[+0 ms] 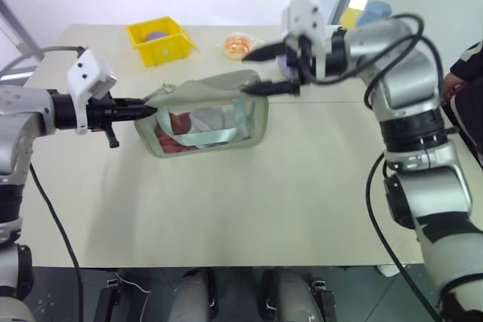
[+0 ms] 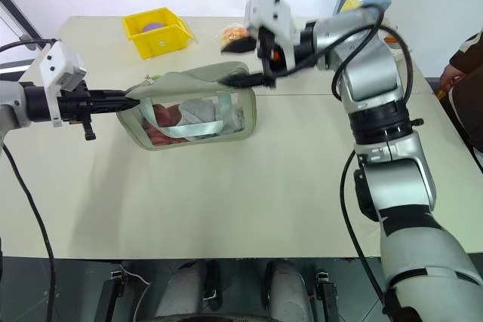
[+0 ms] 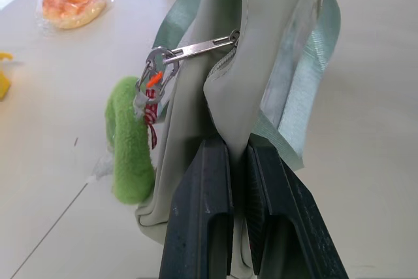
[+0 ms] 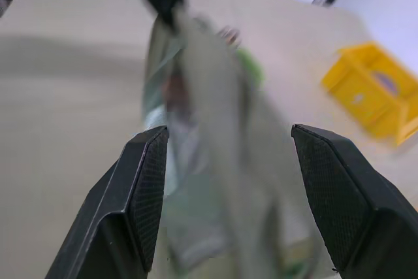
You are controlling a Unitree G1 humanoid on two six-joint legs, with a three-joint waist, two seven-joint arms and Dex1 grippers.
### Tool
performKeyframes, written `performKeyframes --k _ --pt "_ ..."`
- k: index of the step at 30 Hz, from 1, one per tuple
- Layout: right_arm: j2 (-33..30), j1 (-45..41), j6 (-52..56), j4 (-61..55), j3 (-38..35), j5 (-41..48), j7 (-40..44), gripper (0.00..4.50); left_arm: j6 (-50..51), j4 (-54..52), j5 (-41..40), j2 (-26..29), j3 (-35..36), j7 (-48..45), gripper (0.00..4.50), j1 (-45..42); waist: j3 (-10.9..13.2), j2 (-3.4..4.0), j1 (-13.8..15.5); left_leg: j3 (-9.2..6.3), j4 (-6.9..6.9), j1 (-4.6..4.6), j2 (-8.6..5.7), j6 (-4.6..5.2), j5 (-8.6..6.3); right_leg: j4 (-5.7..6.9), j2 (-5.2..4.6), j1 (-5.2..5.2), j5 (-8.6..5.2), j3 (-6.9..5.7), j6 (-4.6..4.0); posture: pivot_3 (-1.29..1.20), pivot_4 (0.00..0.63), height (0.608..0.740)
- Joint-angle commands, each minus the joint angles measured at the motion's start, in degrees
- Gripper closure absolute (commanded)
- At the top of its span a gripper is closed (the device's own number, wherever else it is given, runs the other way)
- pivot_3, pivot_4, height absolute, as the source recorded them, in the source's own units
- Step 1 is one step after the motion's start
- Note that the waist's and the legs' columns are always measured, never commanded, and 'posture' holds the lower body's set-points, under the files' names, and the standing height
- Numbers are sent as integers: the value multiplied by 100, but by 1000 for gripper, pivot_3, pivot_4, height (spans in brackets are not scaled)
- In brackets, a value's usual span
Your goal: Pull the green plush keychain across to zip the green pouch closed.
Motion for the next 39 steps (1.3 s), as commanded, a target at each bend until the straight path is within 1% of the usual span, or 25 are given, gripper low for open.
performKeyframes --k 1,4,9,17,20,28,31,34,36,37,38,39 --pt "-231 240 -269 -354 112 -202 78 1399 -2 -155 10 37 13 16 4411 -49 0 0 -5 1 0 0 -1 0 0 0 0 0 0 0 0 0 150 739" --pt "-133 371 -430 -246 175 -368 -159 1399 11 -115 -7 10 -15 -16 4411 -145 0 1 -31 1 0 2 0 -1 0 4 0 -2 0 0 0 0 150 739" --pt "48 299 -570 0 108 -494 -430 1399 75 -71 -55 -26 -82 -74 4411 -323 0 0 -10 2 0 -1 0 0 0 1 0 -3 0 0 0 0 150 739" --pt "87 -329 -41 285 -358 -21 -419 1399 68 -7 -28 21 -112 -182 4411 -405 0 0 -10 1 0 -1 0 -1 0 1 0 -3 0 0 0 0 150 739" --pt "68 -397 -188 463 -304 -176 -486 1399 72 -2 -22 19 -110 -194 4411 -413 0 0 -13 1 0 0 0 -1 0 1 0 -3 0 0 0 0 150 739" --pt "101 67 -1052 756 209 -804 -541 1399 85 0 -35 18 -109 -194 4411 -463 0 0 -17 2 0 -1 -1 0 0 1 0 -3 0 0 0 0 150 739" --pt "166 77 -1068 886 185 -785 -520 1399 86 2 -36 17 -108 -195 4411 -466 0 0 -19 2 0 -1 0 -1 0 1 0 -3 0 0 0 0 150 739" --pt "140 74 -884 763 58 -627 -389 2211 88 5 -37 37 -97 -207 4411 -443 0 0 -18 2 0 -1 0 0 0 1 0 -4 0 0 0 0 150 739" --pt "3 184 -548 319 -15 -419 -165 3138 95 10 -41 81 -69 -231 4411 -399 0 0 -16 1 0 -1 0 -1 0 1 0 -3 0 0 0 0 150 739" --pt "-75 252 -364 66 -41 -315 -71 3750 92 24 -38 107 -55 -246 4411 -376 0 0 -12 1 -1 -2 0 0 0 1 0 -4 0 0 0 0 150 739" --pt "-164 342 -147 -238 -64 -197 10 4243 80 39 -29 137 -32 -254 4411 -341 0 0 -8 0 -1 -2 0 0 0 0 0 -3 0 0 0 0 150 739" --pt "-239 438 64 -524 -87 -85 58 4379 65 59 -14 149 -16 -242 4411 -316 0 0 -6 0 -1 -2 0 0 0 0 0 -3 0 0 0 0 150 739"
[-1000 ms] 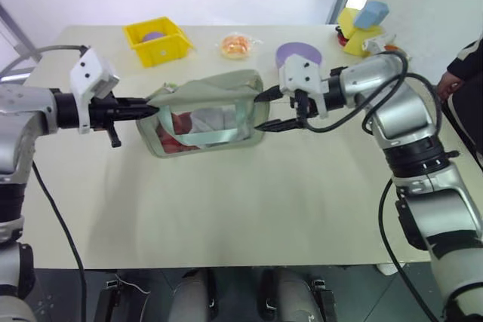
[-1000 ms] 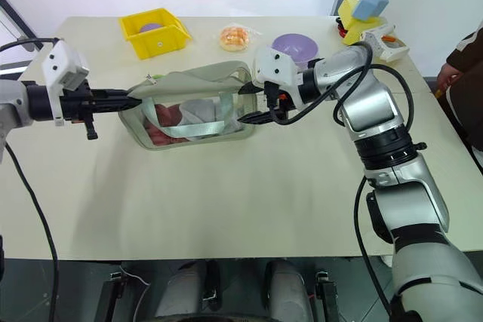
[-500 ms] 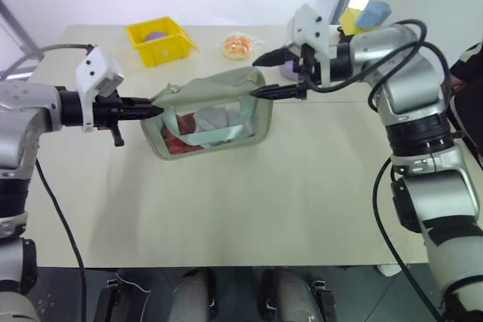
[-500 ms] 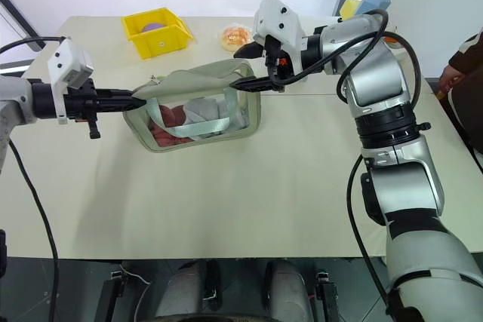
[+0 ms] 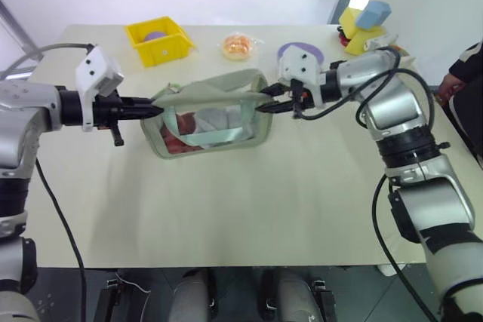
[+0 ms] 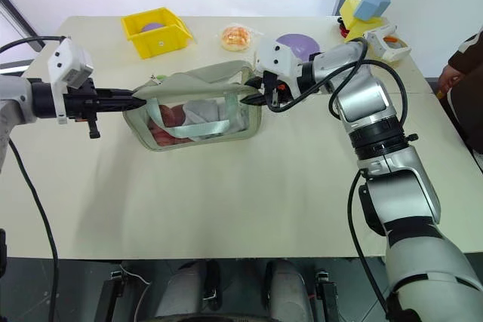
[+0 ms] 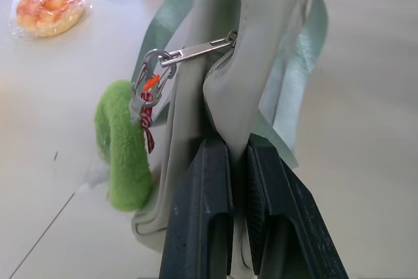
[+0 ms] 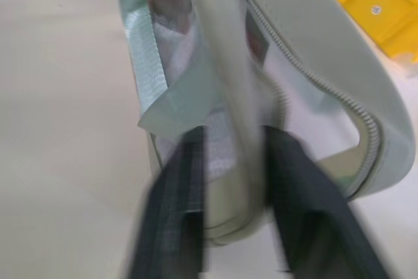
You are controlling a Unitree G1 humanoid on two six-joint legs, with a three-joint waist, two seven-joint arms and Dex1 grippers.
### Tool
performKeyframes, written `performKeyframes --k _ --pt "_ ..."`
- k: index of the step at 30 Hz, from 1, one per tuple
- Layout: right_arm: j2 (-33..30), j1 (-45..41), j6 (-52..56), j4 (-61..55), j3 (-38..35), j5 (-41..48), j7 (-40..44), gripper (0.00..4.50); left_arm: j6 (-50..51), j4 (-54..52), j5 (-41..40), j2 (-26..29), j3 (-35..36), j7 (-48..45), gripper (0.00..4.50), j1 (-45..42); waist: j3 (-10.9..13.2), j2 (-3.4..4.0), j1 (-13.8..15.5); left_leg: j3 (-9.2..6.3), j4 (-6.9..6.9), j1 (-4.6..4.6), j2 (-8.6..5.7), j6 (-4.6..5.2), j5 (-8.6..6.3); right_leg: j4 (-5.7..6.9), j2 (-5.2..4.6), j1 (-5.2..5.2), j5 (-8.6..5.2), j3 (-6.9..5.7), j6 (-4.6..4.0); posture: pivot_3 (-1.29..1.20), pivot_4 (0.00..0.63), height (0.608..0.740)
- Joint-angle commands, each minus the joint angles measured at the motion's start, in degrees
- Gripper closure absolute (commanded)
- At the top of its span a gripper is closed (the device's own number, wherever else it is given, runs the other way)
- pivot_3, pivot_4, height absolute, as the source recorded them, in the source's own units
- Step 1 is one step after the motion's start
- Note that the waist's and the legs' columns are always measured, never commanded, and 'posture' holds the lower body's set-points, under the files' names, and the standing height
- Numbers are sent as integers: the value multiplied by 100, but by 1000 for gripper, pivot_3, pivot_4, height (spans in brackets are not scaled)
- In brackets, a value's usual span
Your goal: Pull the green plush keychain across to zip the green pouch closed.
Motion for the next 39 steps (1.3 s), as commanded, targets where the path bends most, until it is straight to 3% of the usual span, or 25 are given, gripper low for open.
performKeyframes --k 1,8,9,13,16,17,21,24,27,32,39 --pt "-243 194 640 -1076 -233 485 236 4379 -70 -20 0 161 213 -11 4411 -1 0 0 4 0 0 0 0 0 0 0 0 0 0 0 0 0 150 739" --pt "-347 589 913 -1726 -109 486 30 4379 -96 42 37 114 138 -25 4411 -34 0 0 -3 0 0 1 0 0 0 1 0 0 0 0 0 0 150 739" --pt "-382 646 954 -1835 -96 505 45 4500 -100 102 36 144 127 -86 3618 -56 0 0 1 0 0 1 0 0 0 1 0 0 0 0 0 0 150 739" --pt "-478 856 1040 -2170 -61 530 19 4500 187 556 -163 192 347 -85 1814 -566 -1 -1 6 0 1 2 0 0 0 2 1 1 0 0 0 0 150 739" --pt "-542 1025 1084 -2369 -49 543 -50 4500 683 1331 -431 388 623 -162 208 -1412 -1 -2 11 -1 1 0 0 0 0 1 1 0 0 -2 0 0 150 739" --pt "-570 1082 1111 -2452 -50 568 -53 4500 792 1587 -481 483 661 -253 39 -1665 -1 -3 7 -1 2 -1 -1 0 0 0 1 0 0 -2 0 0 150 739" --pt "-614 1189 1194 -2642 -52 627 -101 4500 578 2544 -303 618 574 -476 39 -2504 -1 -3 -2 1 -2 0 -2 2 -1 -6 1 0 0 -1 1 0 150 739" --pt "-622 1196 1159 -2661 -31 643 -113 4500 -685 3482 521 272 165 32 39 -2879 -4 -4 38 -1 3 10 -2 1 -1 2 0 12 0 -3 1 0 150 739" --pt "-611 1183 1138 -2653 -8 654 -106 4500 -1891 3919 1245 -126 -300 227 39 -2729 -6 -8 48 -5 5 36 -4 5 -3 -7 0 47 0 -7 1 0 150 739" --pt "-554 1153 1159 -2667 29 662 -144 4500 -3337 4409 1907 -566 -690 386 39 -2517 -7 -11 -12 -4 5 7 -3 6 -3 -8 0 16 0 -8 1 0 150 739" --pt "-504 1140 1165 -2652 58 652 -216 4500 -3715 4493 1910 -804 -723 -294 39 -2516 -7 -11 -3 -2 5 5 -3 5 -3 -6 0 12 0 -8 1 0 150 739"
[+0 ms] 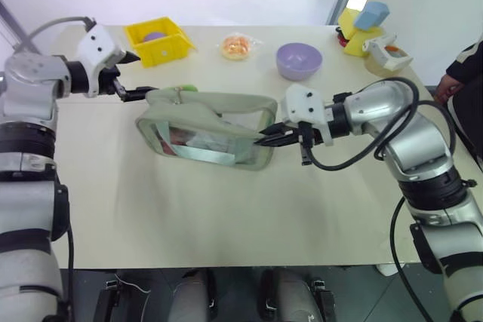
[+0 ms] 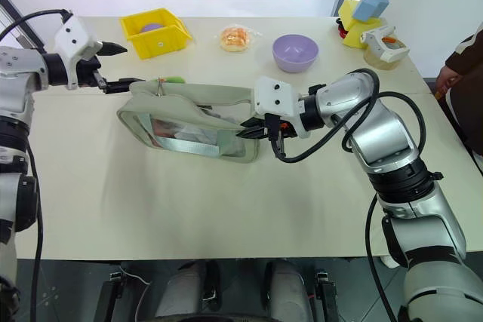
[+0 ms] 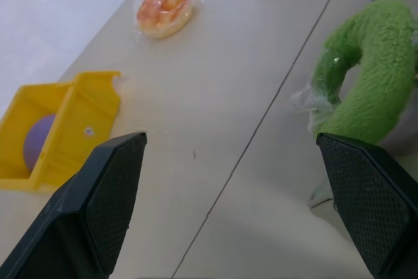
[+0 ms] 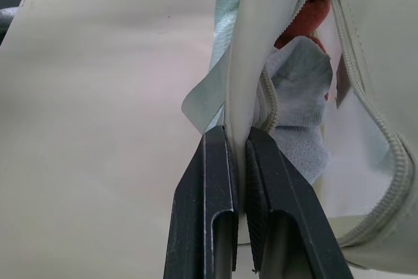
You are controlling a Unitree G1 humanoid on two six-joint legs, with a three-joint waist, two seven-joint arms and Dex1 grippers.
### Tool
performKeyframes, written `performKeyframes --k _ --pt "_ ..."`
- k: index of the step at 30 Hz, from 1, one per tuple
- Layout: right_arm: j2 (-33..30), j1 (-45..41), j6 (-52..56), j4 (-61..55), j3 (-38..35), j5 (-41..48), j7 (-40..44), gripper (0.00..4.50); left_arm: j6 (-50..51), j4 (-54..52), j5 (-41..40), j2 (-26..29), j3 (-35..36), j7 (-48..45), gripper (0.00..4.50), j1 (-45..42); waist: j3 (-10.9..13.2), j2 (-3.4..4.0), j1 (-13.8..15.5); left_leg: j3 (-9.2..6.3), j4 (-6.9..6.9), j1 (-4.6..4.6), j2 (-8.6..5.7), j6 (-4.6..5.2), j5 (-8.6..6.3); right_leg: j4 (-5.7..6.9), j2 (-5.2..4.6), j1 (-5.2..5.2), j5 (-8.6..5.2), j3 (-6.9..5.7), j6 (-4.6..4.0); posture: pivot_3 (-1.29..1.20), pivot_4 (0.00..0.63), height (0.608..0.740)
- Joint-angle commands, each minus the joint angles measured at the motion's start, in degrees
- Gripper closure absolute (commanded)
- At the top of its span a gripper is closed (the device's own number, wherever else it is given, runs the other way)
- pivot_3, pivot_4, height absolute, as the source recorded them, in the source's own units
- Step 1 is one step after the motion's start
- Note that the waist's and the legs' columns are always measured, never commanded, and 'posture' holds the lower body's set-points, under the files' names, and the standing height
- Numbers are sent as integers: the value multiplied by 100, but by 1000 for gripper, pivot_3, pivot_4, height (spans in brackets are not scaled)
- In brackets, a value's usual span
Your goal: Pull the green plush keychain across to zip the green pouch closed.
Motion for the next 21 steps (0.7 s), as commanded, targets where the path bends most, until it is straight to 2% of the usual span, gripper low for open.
performKeyframes --k 1,4,13,21 --pt "21 -54 -15 -90 33 66 -12 4500 52 -217 -125 119 93 -568 39 -179 0 0 5 0 0 0 0 0 0 0 0 0 0 0 0 0 150 739" --pt "34 -79 -46 -24 48 40 -27 4500 211 -367 -136 219 64 -1051 39 -143 0 0 -1 0 0 0 0 0 0 0 0 0 0 0 0 0 150 739" --pt "132 -152 -149 163 113 -15 -68 4500 302 -552 -128 168 49 -1600 39 -49 0 0 -10 -1 0 2 1 0 0 1 0 1 0 0 0 0 150 739" --pt "213 -193 -231 288 154 -70 -69 4500 818 -420 -321 -24 221 -1691 39 -583 0 0 -35 -1 0 4 1 0 0 1 0 4 0 0 0 0 150 739"
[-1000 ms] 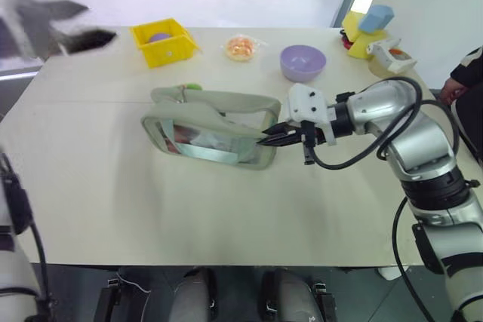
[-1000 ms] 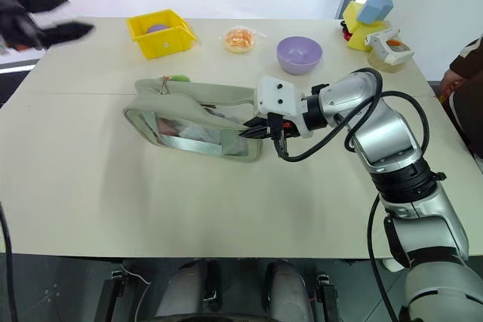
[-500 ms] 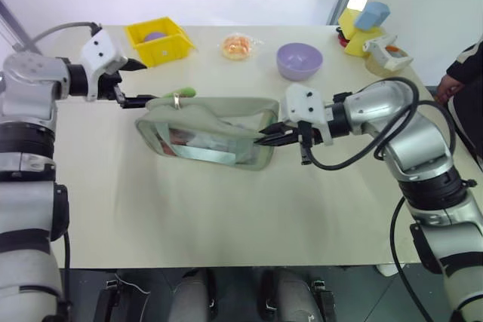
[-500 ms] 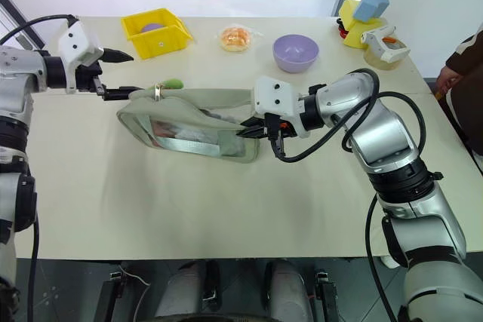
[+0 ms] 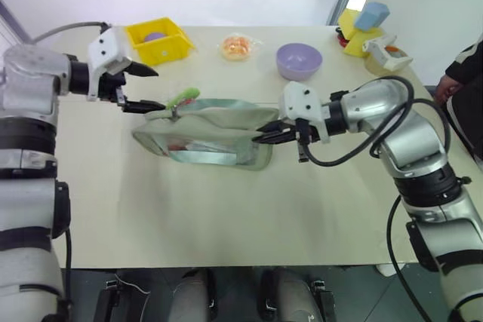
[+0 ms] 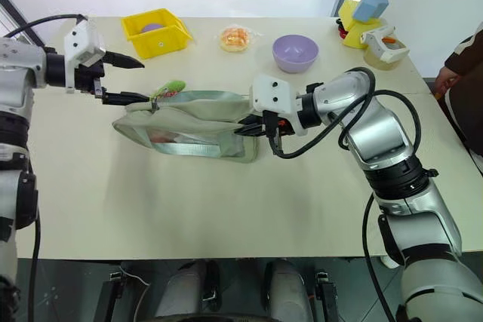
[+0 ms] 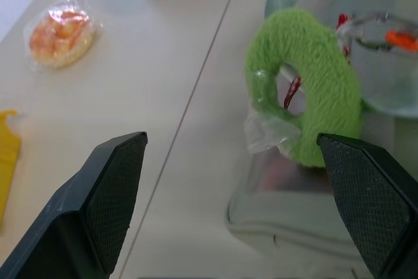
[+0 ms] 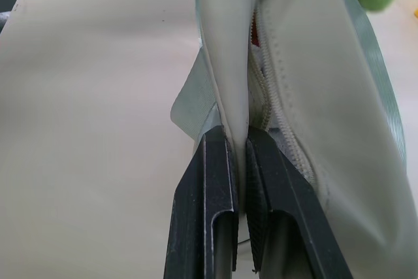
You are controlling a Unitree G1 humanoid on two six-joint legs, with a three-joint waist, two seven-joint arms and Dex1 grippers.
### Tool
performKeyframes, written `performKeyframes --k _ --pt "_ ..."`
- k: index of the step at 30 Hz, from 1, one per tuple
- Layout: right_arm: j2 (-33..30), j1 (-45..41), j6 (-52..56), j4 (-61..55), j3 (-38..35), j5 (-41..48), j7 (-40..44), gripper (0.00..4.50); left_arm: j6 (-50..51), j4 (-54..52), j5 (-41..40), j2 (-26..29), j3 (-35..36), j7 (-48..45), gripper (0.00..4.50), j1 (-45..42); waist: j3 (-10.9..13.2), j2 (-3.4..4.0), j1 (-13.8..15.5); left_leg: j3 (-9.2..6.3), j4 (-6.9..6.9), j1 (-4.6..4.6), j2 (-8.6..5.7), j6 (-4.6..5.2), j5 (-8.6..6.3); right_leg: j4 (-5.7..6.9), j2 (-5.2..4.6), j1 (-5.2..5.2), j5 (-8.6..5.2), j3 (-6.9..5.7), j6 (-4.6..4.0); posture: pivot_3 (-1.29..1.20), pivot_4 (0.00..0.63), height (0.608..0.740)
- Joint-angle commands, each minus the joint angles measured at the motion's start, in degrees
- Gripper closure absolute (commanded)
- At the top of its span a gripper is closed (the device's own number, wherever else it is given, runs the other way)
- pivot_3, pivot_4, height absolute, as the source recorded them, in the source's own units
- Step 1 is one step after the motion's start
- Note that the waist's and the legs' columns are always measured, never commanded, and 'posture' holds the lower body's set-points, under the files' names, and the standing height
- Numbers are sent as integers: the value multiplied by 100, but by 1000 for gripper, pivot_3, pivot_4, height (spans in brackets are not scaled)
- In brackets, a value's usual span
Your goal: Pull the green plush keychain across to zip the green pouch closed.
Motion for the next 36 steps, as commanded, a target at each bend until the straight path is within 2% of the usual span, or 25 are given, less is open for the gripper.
performKeyframes --k 1,7,18,25,31,34,36 --pt "66 -90 -80 32 105 -30 -20 4500 178 -78 -201 41 207 -114 39 -242 0 0 -14 0 -1 1 0 0 0 0 0 0 0 0 0 0 150 739" --pt "75 -67 -113 27 108 -37 -32 4500 349 -444 -206 52 106 -323 39 -90 0 0 -9 0 -1 2 1 -1 1 2 0 0 0 1 0 0 150 739" --pt "79 -61 -101 20 105 -44 -47 4500 -421 -399 336 357 -339 -717 39 197 0 1 -12 1 -1 4 1 -1 1 3 1 0 0 1 0 0 150 739" --pt "121 -89 -116 44 112 -53 -71 4500 -1037 -136 547 60 -390 -196 39 361 0 1 -4 0 -1 4 1 -1 1 3 0 1 0 1 0 0 150 739" --pt "143 -115 -115 69 111 -62 -76 4500 -1046 -191 405 -120 -301 -143 39 459 0 1 -10 1 -1 4 2 -1 1 3 0 1 0 1 0 0 150 739" --pt "161 -133 -122 87 107 -76 -79 4500 -991 -276 302 -161 -229 -125 837 484 0 1 -10 1 -1 4 2 -1 1 3 0 1 0 1 0 0 150 739" --pt "174 -151 -135 109 107 -92 -79 4500 -897 -321 229 -158 -188 -146 1860 457 0 1 -10 1 -1 4 2 -1 1 3 0 1 0 1 0 0 150 739"
